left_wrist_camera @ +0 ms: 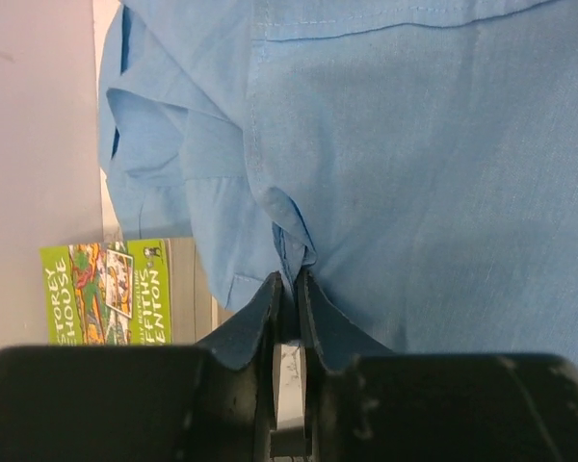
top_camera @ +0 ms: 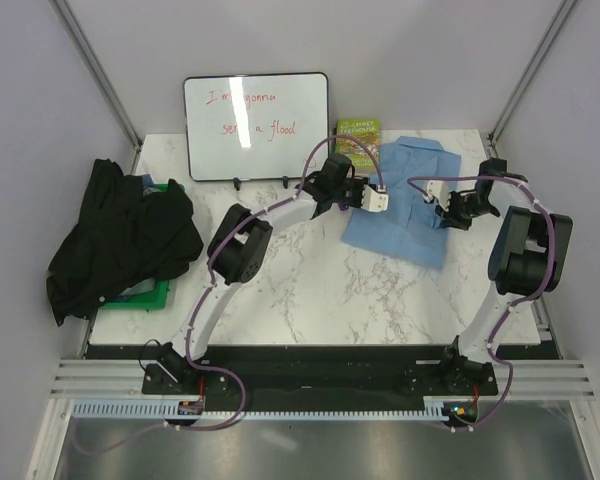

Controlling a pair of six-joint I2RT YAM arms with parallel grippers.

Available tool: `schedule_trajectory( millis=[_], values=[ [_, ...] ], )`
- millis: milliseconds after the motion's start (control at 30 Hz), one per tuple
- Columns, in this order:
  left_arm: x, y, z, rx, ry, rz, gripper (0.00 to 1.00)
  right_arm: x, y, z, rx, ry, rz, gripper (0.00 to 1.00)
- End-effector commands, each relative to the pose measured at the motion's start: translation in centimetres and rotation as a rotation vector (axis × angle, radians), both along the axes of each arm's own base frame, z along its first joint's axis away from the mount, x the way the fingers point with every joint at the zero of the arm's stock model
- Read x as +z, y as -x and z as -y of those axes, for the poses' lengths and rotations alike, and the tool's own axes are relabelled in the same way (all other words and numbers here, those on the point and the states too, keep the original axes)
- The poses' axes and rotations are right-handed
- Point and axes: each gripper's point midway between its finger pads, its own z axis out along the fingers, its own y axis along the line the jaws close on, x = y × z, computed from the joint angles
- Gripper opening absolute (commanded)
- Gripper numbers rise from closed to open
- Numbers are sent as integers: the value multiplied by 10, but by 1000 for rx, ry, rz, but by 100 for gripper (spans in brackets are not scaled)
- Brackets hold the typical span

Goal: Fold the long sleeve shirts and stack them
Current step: Fold the shirt

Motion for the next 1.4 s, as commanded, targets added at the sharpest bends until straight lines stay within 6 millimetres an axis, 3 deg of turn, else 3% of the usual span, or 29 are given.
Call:
schedule_trajectory(
  millis=[0, 33, 100, 133, 167, 267, 300, 333, 367, 400, 467, 600, 700, 833, 900, 933, 1000, 1133, 1300, 1367],
  values=[
    [-7, -17, -5, 69, -17, 53, 26, -9, -14, 4, -75, -18, -20, 21],
    [-1, -17, -5, 78, -6, 45, 40, -11, -7, 3, -72, -15, -45, 27],
    [8, -14, -5, 88, 13, 20, 50, -13, 4, 2, -81, -11, -71, 41],
    [25, -13, -6, 96, 35, 24, 57, -10, 8, 1, -87, -13, -76, 47],
    [31, -14, -8, 118, 45, 15, 60, -3, 10, 3, -105, -4, -67, 58],
    [78, -8, -19, 195, 120, -47, 69, 19, 8, 13, -207, -23, -51, 69],
    [87, -3, -23, 220, 142, -99, 70, 33, 3, 21, -270, -49, -38, 74],
    [83, 9, -27, 208, 135, -149, 70, 41, 5, 23, -296, -64, -50, 78],
    [109, 19, -29, 191, 162, -148, 70, 58, -2, 27, -317, -73, -25, 81],
    [98, 34, -33, 194, 148, -225, 70, 66, -1, 26, -375, -122, -46, 82],
    [108, 53, -29, 174, 169, -294, 70, 84, -6, 25, -429, -162, -48, 84],
    [81, 106, -6, 126, 70, -447, 65, 105, -10, 13, -514, -273, -79, 82],
    [58, 131, 5, 102, 19, -534, 51, 118, -16, 7, -570, -342, -98, 78],
    [26, 130, 13, 186, -45, -609, 38, 131, -19, 2, -591, -391, -98, 76],
    [29, 124, 24, 221, -39, -611, 37, 135, -20, 0, -604, -407, -100, 75],
    [15, 123, 24, 236, -66, -626, 36, 137, -20, 0, -608, -409, -99, 75],
    [11, 125, 28, 263, -77, -639, 35, 138, -19, -1, -620, -416, -105, 74],
    [-21, 148, 18, 265, -196, -693, 33, 145, -12, -4, -642, -430, -102, 73],
    [-61, 197, -14, 246, -390, -851, 28, 150, 0, -4, -674, -411, -89, 73],
    [-58, 216, -20, 211, -414, -893, 27, 152, 7, -3, -681, -393, -77, 73]
  ],
)
